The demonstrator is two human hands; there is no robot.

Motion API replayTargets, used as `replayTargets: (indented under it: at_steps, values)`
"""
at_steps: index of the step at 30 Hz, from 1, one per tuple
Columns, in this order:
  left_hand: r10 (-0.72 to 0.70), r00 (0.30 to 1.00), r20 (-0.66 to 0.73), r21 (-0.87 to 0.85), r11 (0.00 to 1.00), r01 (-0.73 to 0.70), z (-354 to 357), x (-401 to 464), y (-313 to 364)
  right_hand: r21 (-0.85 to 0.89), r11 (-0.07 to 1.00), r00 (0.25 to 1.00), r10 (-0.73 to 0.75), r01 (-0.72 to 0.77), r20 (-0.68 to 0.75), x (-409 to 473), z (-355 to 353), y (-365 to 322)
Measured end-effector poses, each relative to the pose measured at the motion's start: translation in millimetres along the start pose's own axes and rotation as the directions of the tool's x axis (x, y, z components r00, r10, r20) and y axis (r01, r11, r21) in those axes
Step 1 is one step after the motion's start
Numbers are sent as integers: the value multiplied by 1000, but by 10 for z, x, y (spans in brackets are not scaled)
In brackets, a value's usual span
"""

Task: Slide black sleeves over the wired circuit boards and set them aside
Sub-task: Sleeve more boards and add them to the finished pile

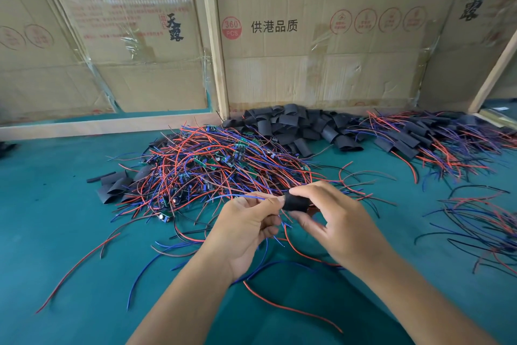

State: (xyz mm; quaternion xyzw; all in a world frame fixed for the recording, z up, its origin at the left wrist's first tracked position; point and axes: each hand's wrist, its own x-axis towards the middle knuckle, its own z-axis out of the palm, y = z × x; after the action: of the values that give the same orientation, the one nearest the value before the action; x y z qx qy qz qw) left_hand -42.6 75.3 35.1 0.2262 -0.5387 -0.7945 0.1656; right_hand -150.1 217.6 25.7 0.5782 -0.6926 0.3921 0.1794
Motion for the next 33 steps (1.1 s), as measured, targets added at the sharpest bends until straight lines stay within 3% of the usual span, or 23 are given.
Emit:
replayTargets:
  at_steps: [16,19,22,25,28,31,33]
  values:
    - [-196,980,22,-109,974,197,-4,7,16,-134,991,1000,-10,11,8,-5,27,-81]
    - [-216,975,50,-152,963,221,17,16,33,-180,984,999,8,-16,-43,19,57,-73]
    - [-148,989,21,-191,970,149,46,40,26,-271,962,992,5,-39,-126,62,16,-35]
    - [-87,996,-26,-177,981,81,41,60,-2,-311,942,981,74,-127,-177,121,-124,113]
    - [-100,995,-23,-163,982,95,45,68,-11,-273,913,943,245,-302,-224,258,-307,409]
    - [-109,994,30,-166,980,113,68,36,-1,-376,824,906,378,-424,-191,488,-551,865]
    - [-96,993,64,-162,981,105,80,14,8,-427,763,874,420,-486,-245,670,-794,1167]
